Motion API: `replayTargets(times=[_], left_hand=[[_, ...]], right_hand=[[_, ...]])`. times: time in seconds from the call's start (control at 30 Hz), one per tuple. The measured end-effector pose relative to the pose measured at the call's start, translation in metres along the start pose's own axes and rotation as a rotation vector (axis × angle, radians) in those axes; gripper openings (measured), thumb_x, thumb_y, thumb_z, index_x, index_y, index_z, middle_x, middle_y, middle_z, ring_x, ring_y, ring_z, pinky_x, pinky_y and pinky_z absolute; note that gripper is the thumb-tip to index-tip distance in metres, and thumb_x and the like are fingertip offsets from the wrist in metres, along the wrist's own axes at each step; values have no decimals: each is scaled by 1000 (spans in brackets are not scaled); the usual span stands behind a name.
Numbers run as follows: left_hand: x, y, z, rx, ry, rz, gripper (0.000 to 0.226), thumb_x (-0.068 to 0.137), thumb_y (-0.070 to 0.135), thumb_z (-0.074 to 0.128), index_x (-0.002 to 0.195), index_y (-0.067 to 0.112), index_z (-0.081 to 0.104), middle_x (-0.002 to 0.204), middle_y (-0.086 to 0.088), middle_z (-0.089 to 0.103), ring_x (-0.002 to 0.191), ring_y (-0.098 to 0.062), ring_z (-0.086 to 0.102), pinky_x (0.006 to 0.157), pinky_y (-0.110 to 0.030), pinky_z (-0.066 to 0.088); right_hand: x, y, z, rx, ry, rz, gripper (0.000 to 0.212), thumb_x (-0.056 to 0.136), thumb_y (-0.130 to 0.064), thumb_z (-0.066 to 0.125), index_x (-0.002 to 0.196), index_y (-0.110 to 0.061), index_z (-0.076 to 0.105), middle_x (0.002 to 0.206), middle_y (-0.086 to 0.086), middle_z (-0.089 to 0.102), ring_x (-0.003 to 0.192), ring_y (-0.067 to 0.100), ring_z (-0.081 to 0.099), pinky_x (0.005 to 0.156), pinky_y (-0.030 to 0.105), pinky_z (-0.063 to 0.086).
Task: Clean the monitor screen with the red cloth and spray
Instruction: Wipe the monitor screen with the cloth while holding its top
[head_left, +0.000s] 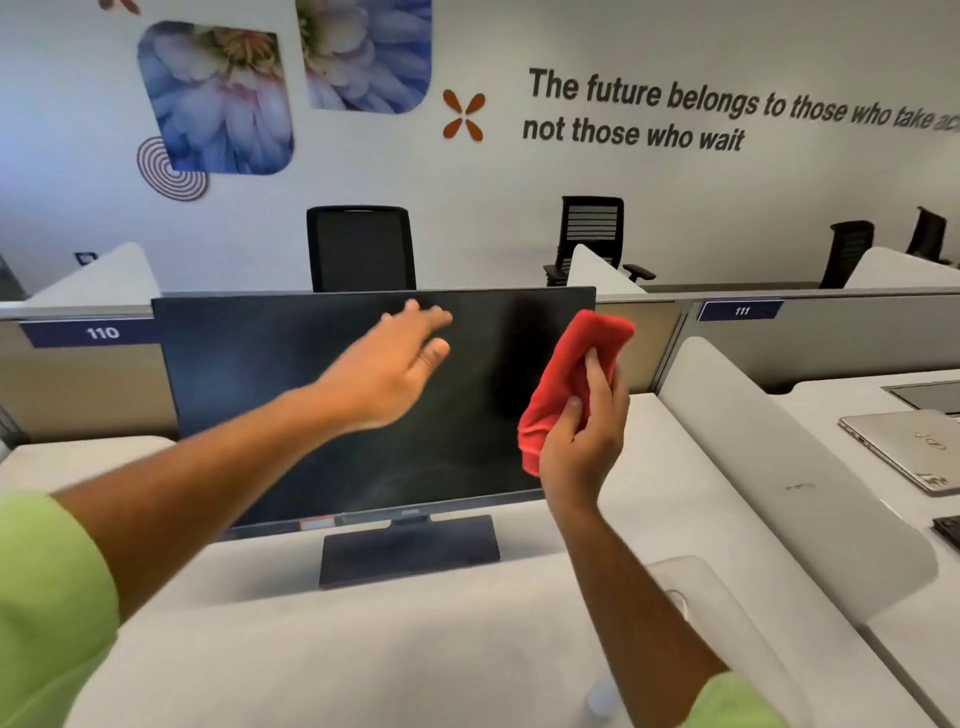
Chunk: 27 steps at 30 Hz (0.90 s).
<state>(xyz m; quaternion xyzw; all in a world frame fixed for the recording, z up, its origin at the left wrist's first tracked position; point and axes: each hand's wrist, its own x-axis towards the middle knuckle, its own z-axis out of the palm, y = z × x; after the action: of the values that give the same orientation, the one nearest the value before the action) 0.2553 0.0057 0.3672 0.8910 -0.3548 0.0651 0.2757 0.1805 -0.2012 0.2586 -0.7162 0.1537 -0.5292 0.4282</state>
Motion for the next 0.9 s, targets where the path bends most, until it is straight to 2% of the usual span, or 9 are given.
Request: replayTargets(times=[0.17, 0.27, 0.33, 0.4, 0.47, 0.53, 0.63, 0.77, 0.9], left_hand=[[61, -41, -23, 279, 137, -104, 54, 105, 40, 39, 153, 17, 32, 160, -7, 36, 152, -31, 20, 123, -55, 13], [68, -54, -19, 316, 101, -207, 62, 103, 52, 32, 155, 19, 29, 159, -7, 38, 151, -31, 24, 121, -60, 11], [66, -58, -10, 332, 102, -183, 64, 101, 59, 28, 153, 23, 31, 155, -5, 44, 151, -28, 25, 120, -64, 7], [62, -60, -4, 384, 102, -114, 69, 97, 66, 23, 151, 26, 34, 155, 0, 43, 152, -24, 22, 118, -68, 3], [60, -64, 1, 444, 105, -53, 76, 94, 73, 19, 152, 26, 32, 159, 3, 37, 153, -21, 17, 116, -71, 1], [58, -68, 4, 491, 121, -12, 82, 93, 78, 15, 154, 25, 29, 162, 5, 32, 154, -20, 13, 116, -71, -2], [56, -72, 7, 524, 148, 27, 88, 90, 81, 13, 155, 23, 29, 162, 4, 32, 154, -21, 13, 115, -72, -4], [58, -73, 8, 504, 169, 28, 88, 91, 80, 10, 152, 23, 33, 157, 1, 40, 153, -24, 20, 115, -73, -4], [61, -72, 8, 482, 184, 18, 85, 91, 80, 9, 149, 25, 37, 154, 2, 45, 150, -25, 27, 115, -73, -2]], right_hand=[[58, 24, 18, -165, -15, -115, 53, 100, 9, 53, 144, -18, 63, 157, 7, 50, 141, 27, 51, 116, 43, 49], [77, 35, 24, -226, -14, -121, 48, 102, 1, 54, 146, -16, 62, 157, 10, 50, 139, 32, 52, 113, 44, 50], [83, 40, 30, -256, -8, -141, 44, 105, -15, 46, 146, -15, 61, 157, 12, 50, 138, 34, 52, 113, 43, 49], [84, 43, 38, -267, -8, -153, 54, 103, -30, 34, 147, -15, 60, 159, 13, 48, 141, 35, 50, 113, 44, 48], [81, 49, 48, -311, -20, -152, 49, 107, -26, 37, 151, -17, 56, 164, 12, 42, 149, 35, 41, 116, 51, 47], [75, 57, 57, -404, -47, -140, 49, 109, -22, 47, 158, -23, 45, 169, 9, 33, 157, 34, 28, 123, 57, 36], [66, 66, 67, -555, -84, -135, 61, 108, -37, 50, 165, -28, 29, 173, 8, 23, 161, 33, 17, 128, 56, 15], [67, 61, 78, -504, -78, -89, 61, 111, -36, 45, 166, -25, 24, 175, 7, 19, 161, 33, 16, 127, 57, 27], [61, 48, 95, -446, -98, -146, 58, 112, -33, 38, 167, -24, 22, 175, 6, 16, 163, 29, 12, 129, 53, 25]])
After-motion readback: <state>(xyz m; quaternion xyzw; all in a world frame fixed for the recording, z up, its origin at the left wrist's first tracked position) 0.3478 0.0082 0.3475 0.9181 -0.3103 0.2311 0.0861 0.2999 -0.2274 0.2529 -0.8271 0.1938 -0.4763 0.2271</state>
